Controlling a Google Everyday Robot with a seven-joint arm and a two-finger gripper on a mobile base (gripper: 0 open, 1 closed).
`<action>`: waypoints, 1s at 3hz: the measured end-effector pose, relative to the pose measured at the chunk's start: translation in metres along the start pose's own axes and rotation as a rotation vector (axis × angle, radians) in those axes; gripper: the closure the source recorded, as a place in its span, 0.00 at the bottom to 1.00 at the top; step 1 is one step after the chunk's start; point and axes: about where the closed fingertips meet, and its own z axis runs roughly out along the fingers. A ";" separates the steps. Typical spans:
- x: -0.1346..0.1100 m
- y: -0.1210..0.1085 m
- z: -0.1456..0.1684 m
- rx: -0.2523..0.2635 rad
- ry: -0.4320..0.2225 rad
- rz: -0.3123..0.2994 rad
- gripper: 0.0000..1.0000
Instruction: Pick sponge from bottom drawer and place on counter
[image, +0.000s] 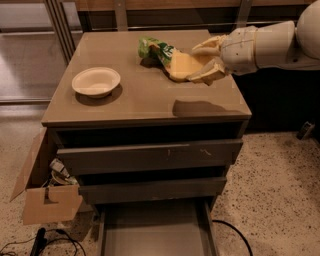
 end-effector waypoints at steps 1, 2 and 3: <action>0.016 -0.023 0.010 0.006 0.014 0.079 1.00; 0.030 -0.026 0.014 -0.006 0.068 0.117 1.00; 0.060 -0.010 0.034 -0.063 0.143 0.149 1.00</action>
Offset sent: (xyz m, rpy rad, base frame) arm 0.0435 -0.0205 -0.0331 -0.0683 0.1764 -0.1446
